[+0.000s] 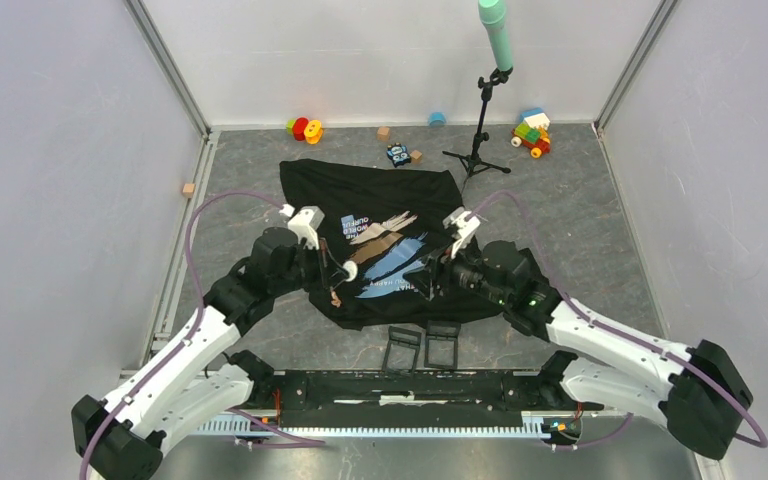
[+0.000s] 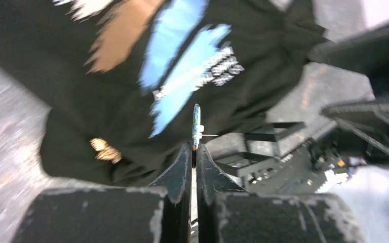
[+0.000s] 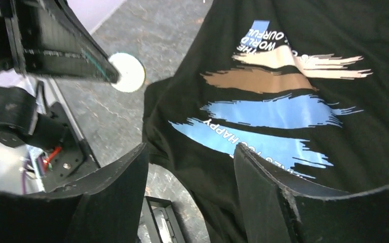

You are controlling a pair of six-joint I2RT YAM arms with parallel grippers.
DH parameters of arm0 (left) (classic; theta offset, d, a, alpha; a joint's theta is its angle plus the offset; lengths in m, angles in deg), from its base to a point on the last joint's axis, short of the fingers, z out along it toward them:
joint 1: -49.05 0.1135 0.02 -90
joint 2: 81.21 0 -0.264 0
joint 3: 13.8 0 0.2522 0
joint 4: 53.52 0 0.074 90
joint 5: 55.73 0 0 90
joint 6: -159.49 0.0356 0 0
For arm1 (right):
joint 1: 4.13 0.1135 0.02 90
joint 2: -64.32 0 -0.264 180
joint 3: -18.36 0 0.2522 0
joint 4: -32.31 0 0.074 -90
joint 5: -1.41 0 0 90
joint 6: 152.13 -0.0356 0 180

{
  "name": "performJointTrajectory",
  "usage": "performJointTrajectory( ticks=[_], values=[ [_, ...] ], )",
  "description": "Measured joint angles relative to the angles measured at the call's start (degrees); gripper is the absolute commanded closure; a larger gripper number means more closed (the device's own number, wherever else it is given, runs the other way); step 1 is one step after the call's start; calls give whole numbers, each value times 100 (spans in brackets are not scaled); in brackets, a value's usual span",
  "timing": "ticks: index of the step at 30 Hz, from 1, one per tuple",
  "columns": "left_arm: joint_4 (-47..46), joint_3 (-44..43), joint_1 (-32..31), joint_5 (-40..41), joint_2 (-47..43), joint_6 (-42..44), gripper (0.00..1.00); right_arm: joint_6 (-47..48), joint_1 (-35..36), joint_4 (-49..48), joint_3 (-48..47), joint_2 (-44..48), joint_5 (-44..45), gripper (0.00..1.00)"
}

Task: Pin the brooch onto the clothing

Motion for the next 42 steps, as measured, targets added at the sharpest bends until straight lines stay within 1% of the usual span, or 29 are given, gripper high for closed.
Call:
performJointTrajectory(
  ticks=[2, 3, 6, 8, 11, 15, 20, 22, 24, 26, 28, 29, 31, 34, 36, 42],
  values=[
    [374, 13, 114, 463, -52, -122, 98, 175, 181, -7, -2, -205, 136, 31],
    [507, 39, 214, 647, -87, -179, 98, 291, 365, -2, -22, -400, 284, 33],
    [616, 278, 625, 896, -212, -339, 98, 575, 907, 92, -260, -1121, 579, 37],
    [605, 551, 960, 990, -306, -481, 98, 732, 1246, 170, -629, -1755, 769, 37],
    [584, 938, 1285, 1067, -479, -721, 98, 942, 1587, 195, -1351, -2695, 990, 36],
    [549, 1272, 1386, 1123, -774, -1025, 98, 1145, 1764, 208, -2111, -3585, 1204, 37],
    [542, 1331, 1386, 1134, -833, -1080, 98, 1362, 1884, 424, -2885, -4481, 1462, 38],
    [542, 1331, 1386, 1141, -870, -1080, 98, 1403, 1906, 518, -2962, -4625, 1508, 38],
    [544, 1331, 1386, 1141, -929, -1080, 98, 1432, 1926, 621, -3001, -4732, 1530, 41],
    [544, 1331, 1386, 1141, -957, -1080, 98, 1449, 1943, 688, -3025, -4813, 1550, 52],
    [544, 1331, 1386, 1137, -951, -1078, 98, 1458, 1969, 780, -3047, -4887, 1606, 66],
    [544, 1331, 1386, 1134, -944, -1075, 98, 1462, 1976, 826, -3051, -4903, 1650, 71],
    [544, 1331, 1384, 1137, -938, -1060, 98, 1425, 1980, 903, -3051, -4905, 1775, 85],
    [542, 1333, 1373, 1137, -892, -1056, 98, 1318, 1993, 920, -3042, -4885, 2009, 86],
    [542, 1335, 1311, 1143, -837, -1056, 98, 1222, 1996, 907, -2968, -4811, 2162, 85],
    [542, 1342, 817, 1228, -721, -1058, 98, 990, 1993, 798, -2581, -4334, 2382, 84]
  ],
)
